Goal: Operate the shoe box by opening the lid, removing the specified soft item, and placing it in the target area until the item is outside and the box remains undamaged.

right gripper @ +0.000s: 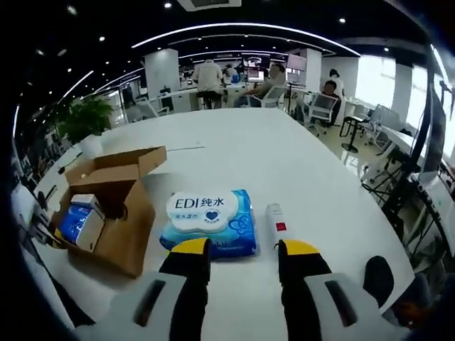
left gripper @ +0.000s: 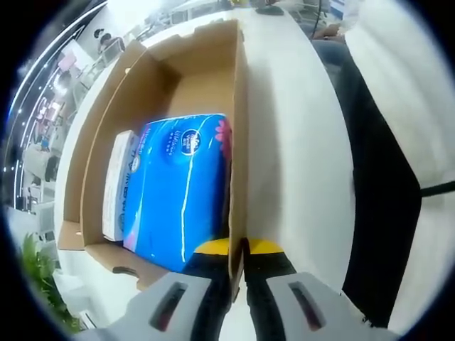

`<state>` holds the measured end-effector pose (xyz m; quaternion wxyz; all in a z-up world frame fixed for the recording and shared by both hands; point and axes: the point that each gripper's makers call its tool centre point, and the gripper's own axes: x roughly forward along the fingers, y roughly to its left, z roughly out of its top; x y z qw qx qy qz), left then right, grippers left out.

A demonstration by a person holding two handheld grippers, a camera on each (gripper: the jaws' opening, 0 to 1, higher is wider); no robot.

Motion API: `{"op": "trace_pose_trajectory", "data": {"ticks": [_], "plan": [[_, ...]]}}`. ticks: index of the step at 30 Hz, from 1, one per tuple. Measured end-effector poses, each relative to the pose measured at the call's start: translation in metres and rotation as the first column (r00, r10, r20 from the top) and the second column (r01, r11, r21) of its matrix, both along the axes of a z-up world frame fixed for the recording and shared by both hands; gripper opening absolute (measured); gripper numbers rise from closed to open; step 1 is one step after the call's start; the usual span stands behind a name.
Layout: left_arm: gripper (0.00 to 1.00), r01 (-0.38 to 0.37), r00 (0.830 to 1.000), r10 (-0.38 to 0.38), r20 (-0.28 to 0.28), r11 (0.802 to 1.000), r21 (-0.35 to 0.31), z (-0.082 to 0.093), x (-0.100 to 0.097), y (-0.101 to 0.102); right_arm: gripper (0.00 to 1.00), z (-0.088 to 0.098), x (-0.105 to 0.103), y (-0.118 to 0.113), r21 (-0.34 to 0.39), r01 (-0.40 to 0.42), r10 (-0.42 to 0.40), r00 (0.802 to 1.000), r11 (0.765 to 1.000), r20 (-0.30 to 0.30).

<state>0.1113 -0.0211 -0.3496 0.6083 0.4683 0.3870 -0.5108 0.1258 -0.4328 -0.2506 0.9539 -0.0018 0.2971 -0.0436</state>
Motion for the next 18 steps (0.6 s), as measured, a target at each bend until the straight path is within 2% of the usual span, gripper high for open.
{"op": "trace_pose_trajectory", "data": {"ticks": [2, 8, 11, 15, 18], "plan": [[0.05, -0.002, 1.000, 0.002, 0.000, 1.000, -0.001, 0.000, 0.000, 0.000, 0.37, 0.004, 0.002, 0.005, -0.018, -0.024, 0.024, 0.999, 1.000, 0.022], [0.05, -0.008, 1.000, 0.008, -0.005, 1.000, 0.001, 0.000, 0.000, 0.000, 0.45, 0.023, 0.015, 0.020, 0.028, -0.069, 0.067, 0.994, 0.997, 0.085], [0.05, -0.007, 1.000, 0.007, -0.005, 1.000, 0.001, 0.000, 0.000, 0.000, 0.47, 0.033, 0.024, 0.036, 0.024, -0.128, 0.125, 0.986, 0.991, 0.113], [0.04, 0.010, 1.000, -0.010, -0.009, 1.000, 0.002, 0.000, -0.001, 0.000, 0.47, 0.032, 0.029, 0.054, 0.022, -0.195, 0.191, 0.976, 0.981, 0.100], [0.04, 0.004, 1.000, -0.004, -0.015, 1.000, 0.004, 0.000, -0.001, 0.000, 0.46, 0.030, 0.031, 0.062, -0.011, -0.222, 0.222, 0.971, 0.975, 0.088]]}}
